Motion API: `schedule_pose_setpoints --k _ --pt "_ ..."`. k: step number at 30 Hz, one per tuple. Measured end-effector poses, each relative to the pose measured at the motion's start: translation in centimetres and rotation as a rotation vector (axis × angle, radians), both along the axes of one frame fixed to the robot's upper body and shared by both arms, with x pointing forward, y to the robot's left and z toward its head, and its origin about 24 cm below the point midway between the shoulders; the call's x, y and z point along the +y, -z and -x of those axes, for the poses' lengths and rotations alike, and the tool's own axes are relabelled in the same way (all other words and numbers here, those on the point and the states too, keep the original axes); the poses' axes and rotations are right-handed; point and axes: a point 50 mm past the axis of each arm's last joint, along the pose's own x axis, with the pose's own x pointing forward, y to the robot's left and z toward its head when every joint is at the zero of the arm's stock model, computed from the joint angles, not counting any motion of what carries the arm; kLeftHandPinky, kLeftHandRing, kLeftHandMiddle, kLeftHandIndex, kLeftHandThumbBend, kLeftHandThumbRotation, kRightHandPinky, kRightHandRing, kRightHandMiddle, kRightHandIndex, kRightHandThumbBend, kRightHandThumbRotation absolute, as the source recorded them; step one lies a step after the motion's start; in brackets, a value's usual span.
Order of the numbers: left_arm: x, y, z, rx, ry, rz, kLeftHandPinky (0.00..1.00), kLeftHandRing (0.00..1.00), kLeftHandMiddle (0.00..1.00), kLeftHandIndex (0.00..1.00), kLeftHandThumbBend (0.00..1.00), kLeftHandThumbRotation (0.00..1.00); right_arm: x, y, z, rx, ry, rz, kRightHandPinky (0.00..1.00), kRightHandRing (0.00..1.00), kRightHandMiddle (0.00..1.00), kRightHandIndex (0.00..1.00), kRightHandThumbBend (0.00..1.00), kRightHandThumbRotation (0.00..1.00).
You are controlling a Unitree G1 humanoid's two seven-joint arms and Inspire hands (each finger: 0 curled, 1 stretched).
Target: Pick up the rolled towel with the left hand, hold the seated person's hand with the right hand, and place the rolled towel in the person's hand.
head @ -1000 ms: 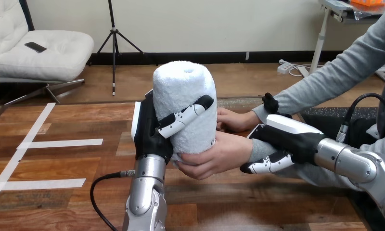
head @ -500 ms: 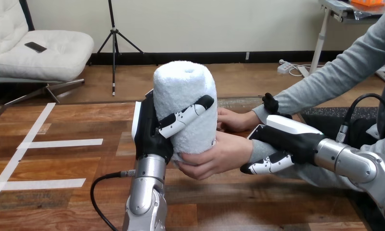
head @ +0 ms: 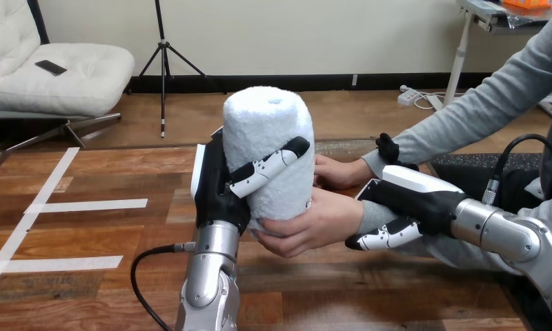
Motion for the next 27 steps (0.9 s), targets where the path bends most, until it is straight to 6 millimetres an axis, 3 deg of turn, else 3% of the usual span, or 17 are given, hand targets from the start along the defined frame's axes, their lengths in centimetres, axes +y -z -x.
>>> schedule_pose_setpoints --k 4,11,27 --pt "-0.15 -0.08 -0.01 -0.005 0.010 -0.016 0.67 0.72 0.75 0.77 0.99 0.62 -0.05 0.00 -0.01 0.001 0.003 0.001 0.21 0.25 0.31 0.33 0.47 0.39" --pt "-0.47 -0.28 -0.02 -0.018 0.029 -0.043 0.78 0.82 0.83 0.85 1.00 0.71 -0.13 -0.01 0.00 0.001 0.005 0.003 0.21 0.25 0.31 0.33 0.48 0.39" --pt "-0.57 -0.64 -0.25 -0.024 0.058 -0.051 0.78 0.86 0.89 0.90 1.00 0.80 -0.20 0.00 -0.01 0.003 0.009 0.005 0.21 0.25 0.31 0.33 0.47 0.37"
